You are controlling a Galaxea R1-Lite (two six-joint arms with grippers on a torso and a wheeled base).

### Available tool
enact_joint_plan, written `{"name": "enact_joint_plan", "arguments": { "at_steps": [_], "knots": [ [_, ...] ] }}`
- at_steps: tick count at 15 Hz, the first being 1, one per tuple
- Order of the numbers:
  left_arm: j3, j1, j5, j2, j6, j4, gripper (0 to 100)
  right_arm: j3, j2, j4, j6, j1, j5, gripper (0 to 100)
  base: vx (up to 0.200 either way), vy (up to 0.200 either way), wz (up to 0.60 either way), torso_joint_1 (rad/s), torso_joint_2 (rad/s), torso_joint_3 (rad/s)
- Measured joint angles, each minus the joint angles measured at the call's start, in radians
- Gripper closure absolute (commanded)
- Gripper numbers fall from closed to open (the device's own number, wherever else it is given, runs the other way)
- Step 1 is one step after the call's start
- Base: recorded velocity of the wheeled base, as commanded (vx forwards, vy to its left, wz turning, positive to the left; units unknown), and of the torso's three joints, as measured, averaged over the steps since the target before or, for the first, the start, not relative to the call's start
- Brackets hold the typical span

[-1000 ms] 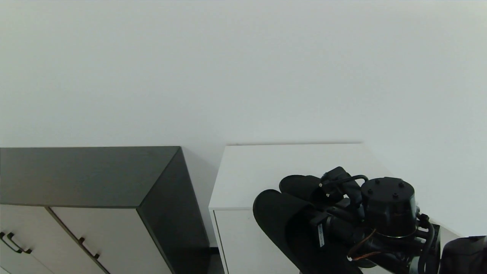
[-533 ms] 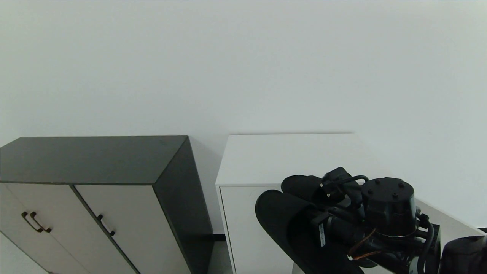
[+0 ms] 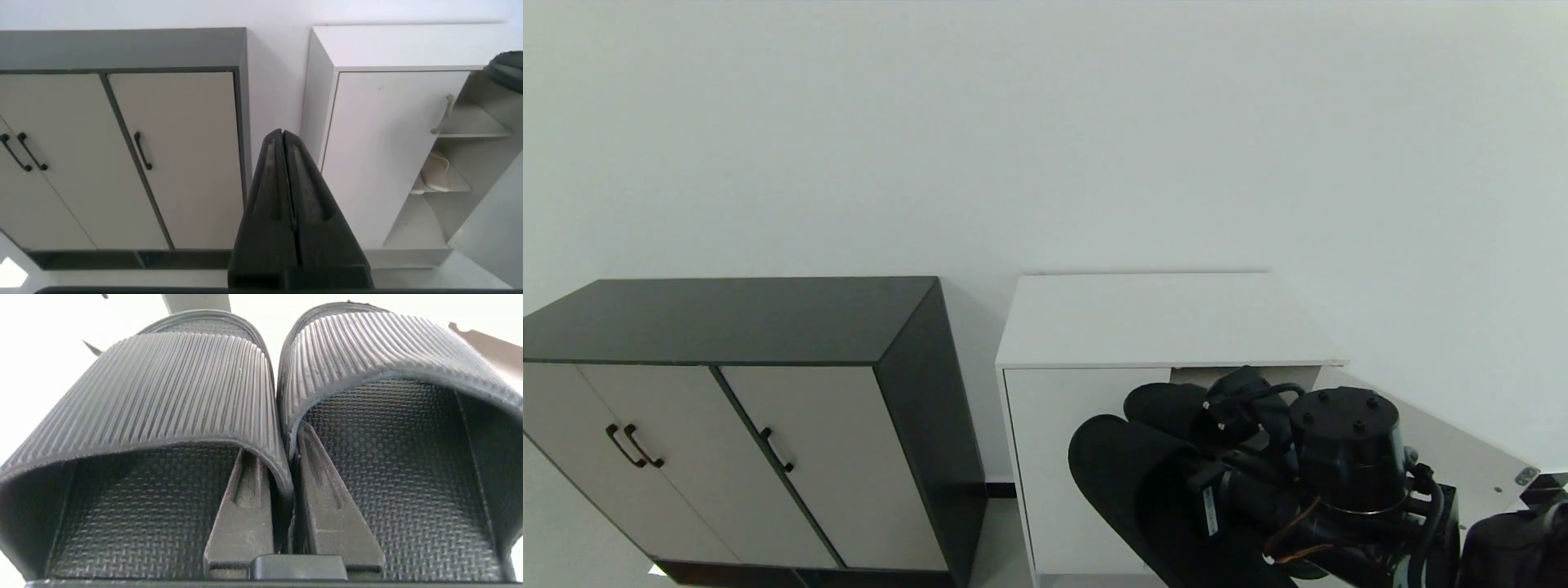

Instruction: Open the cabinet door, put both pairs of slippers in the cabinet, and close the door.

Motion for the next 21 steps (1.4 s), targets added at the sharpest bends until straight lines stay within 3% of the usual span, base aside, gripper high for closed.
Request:
{"name": "enact_joint_plan", "arguments": {
  "at_steps": [2, 21],
  "knots": [
    [0.000, 0.001, 0.000, 0.000, 0.000, 0.000, 100, 0.000, 0.009, 0.000, 0.000, 0.001, -0.001, 100, 0.000, 0.000, 0.00, 0.000, 0.00, 0.000],
    [0.000, 0.000, 0.000, 0.000, 0.000, 0.000, 100, 0.020, 0.025, -0.031, -0.021, 0.002, 0.000, 100, 0.000, -0.189, 0.00, 0.002, 0.00, 0.002]
  ]
}}
